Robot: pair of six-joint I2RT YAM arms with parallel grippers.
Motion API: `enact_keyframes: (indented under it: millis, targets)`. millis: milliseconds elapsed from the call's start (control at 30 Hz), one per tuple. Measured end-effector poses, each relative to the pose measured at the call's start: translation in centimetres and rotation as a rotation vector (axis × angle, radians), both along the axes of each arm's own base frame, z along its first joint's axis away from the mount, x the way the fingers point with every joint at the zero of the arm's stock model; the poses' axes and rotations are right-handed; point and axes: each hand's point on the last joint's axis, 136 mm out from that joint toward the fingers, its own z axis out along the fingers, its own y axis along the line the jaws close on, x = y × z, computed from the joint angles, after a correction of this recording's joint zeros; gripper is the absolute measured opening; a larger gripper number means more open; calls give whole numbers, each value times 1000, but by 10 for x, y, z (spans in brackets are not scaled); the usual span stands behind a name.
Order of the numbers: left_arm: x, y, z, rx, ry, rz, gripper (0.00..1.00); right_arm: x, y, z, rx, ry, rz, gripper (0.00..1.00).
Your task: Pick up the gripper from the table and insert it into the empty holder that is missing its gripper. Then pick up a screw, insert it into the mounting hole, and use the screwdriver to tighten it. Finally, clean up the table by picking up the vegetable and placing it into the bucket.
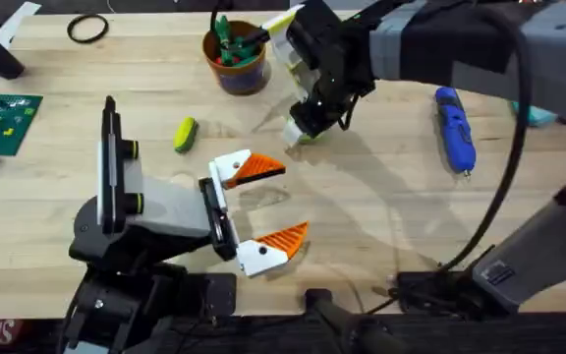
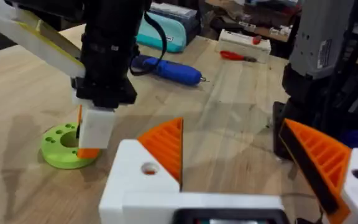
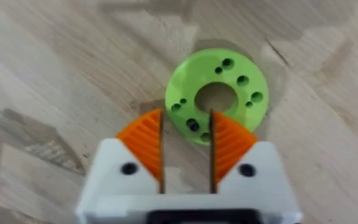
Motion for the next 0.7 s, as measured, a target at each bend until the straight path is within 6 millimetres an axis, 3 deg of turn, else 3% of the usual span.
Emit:
enact_keyframes:
  millis: [167,267,700]
  targets:
    - [0,0,0,0,0,0,978,3,-1,0,-9,-15,0,156]
    - [0,0,0,0,0,0,978,3,-1,0,-9,-11,-5,19]
    - [0,0,0,0,0,0,978,2,-1,-1,-9,-10,-3,4]
